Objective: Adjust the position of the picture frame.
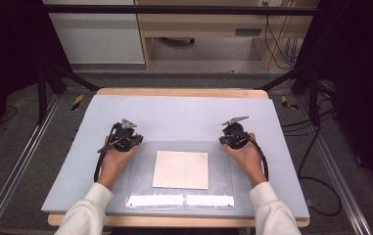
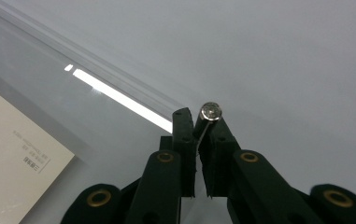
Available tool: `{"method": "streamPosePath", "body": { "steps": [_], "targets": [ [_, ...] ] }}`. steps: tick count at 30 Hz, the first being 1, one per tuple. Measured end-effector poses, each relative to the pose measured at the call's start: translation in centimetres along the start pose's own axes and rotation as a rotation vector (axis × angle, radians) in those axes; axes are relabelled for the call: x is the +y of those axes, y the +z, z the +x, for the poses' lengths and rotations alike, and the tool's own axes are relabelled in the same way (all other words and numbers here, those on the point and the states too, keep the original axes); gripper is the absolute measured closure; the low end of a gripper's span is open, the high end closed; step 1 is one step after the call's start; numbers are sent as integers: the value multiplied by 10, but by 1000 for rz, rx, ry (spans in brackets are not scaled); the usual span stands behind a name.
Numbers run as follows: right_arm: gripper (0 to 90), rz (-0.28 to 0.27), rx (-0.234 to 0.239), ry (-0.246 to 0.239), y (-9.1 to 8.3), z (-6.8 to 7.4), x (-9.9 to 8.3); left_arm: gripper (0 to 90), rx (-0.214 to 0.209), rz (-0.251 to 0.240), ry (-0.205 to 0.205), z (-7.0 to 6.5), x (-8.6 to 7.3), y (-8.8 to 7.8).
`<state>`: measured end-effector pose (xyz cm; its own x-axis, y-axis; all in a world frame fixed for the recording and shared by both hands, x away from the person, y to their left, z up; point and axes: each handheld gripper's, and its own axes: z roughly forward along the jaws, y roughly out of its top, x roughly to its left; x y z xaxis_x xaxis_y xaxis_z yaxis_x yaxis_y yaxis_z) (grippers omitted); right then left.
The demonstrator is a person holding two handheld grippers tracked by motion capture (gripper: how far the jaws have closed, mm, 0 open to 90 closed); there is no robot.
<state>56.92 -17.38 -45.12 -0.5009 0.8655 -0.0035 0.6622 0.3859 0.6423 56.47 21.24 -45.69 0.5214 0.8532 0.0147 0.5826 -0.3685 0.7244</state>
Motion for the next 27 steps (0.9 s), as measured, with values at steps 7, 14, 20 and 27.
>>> {"method": "streamPosePath", "body": {
  "steps": [7, 14, 20, 27],
  "targets": [
    [662, -101, -3, -10, -7, 1, -10, 534, 62, -112, 9, -1, -1, -16],
    [530, -221, -44, -47, -28, 7, -17, 357, 91, -181, 35, 1, -9, -31],
    [349, -286, -75, -30, -33, 12, -17, 211, 98, -187, 17, -5, -12, -33],
    [188, -330, -84, 1, -34, 17, -13, 75, 59, -223, 15, -15, -10, -37]
  ]
}}
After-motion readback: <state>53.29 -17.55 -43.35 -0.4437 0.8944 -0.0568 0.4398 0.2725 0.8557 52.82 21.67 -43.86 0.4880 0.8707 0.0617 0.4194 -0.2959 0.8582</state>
